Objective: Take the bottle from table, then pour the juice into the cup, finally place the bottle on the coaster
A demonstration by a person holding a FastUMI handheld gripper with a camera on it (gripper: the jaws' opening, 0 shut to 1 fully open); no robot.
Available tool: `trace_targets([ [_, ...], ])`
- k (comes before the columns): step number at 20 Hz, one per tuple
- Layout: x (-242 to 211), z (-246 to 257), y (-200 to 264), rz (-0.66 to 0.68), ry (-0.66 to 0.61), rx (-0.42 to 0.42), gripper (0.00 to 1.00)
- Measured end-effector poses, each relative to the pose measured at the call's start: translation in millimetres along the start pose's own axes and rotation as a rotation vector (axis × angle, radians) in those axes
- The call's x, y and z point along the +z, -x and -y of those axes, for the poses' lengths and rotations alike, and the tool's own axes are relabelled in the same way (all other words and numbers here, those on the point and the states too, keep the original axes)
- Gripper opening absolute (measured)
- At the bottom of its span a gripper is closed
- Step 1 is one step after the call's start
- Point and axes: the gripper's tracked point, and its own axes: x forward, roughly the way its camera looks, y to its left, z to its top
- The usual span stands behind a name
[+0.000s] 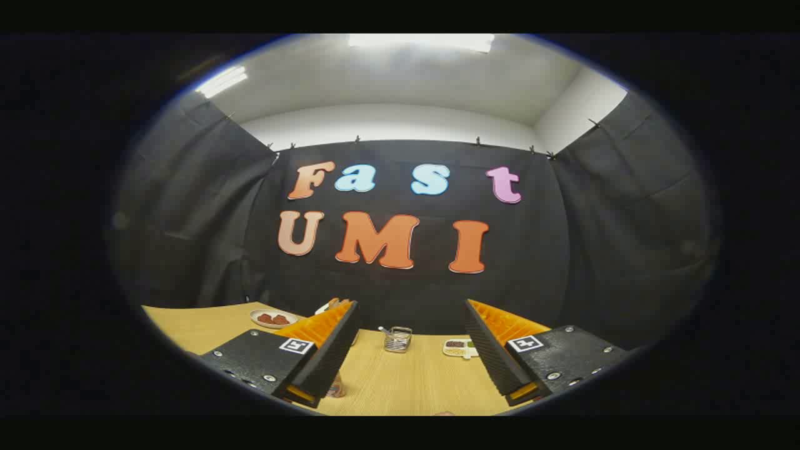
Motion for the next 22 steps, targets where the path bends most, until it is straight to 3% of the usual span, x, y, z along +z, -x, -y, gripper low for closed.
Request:
trace_targets([
  [12, -8.0, -35.7, 6.6, -0.024, -0.026, 0.064, 0.97],
  [22, 9.7, -35.7, -0.7, 0.000, -0.040, 0.065, 0.97],
])
